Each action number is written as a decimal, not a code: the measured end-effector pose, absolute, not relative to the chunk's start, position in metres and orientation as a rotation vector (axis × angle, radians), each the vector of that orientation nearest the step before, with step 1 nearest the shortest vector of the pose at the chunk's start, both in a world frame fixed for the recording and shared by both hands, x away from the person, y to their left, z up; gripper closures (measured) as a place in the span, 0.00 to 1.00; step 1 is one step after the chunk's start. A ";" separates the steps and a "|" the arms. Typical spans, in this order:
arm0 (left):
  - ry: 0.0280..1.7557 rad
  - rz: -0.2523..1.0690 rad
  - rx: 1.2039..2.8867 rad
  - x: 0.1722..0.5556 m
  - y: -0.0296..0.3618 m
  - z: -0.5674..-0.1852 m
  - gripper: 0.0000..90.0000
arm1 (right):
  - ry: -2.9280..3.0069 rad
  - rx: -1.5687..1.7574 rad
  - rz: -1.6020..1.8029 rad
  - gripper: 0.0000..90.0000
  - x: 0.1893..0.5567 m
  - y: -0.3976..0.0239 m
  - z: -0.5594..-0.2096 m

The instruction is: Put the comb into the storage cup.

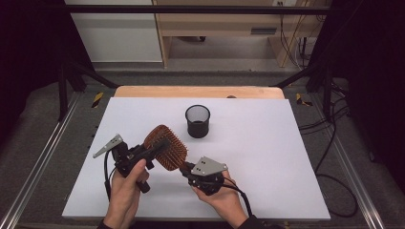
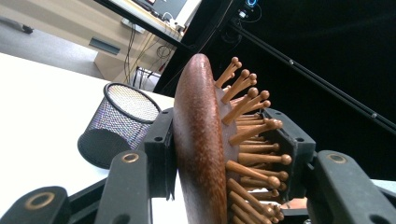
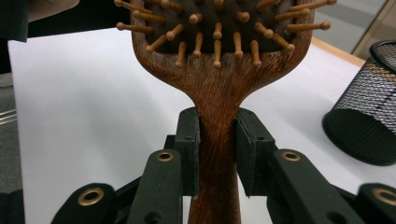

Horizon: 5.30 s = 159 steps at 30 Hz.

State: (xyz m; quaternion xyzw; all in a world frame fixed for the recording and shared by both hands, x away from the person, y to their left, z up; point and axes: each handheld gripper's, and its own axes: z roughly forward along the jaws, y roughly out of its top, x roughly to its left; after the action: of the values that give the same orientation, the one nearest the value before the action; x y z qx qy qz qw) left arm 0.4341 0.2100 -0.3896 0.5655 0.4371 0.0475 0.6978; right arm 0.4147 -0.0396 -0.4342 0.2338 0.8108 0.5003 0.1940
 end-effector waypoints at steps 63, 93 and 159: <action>1.025 0.036 1.199 0.437 0.214 -0.397 0.56 | 2.316 0.667 1.423 0.79 0.418 -0.037 -0.439; 1.054 0.087 1.166 0.441 0.229 -0.399 0.56 | 2.287 0.753 1.472 0.46 0.425 -0.046 -0.437; 1.076 0.202 1.106 0.443 0.260 -0.392 0.56 | 2.011 1.185 1.248 0.06 0.475 -0.188 -0.443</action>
State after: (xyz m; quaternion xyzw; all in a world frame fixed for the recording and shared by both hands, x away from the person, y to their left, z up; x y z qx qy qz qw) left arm 0.4431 0.2599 -0.3918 0.4990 0.4853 0.0909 0.7122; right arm 0.4751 -0.1884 -0.4427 0.4342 0.7367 0.4569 0.2448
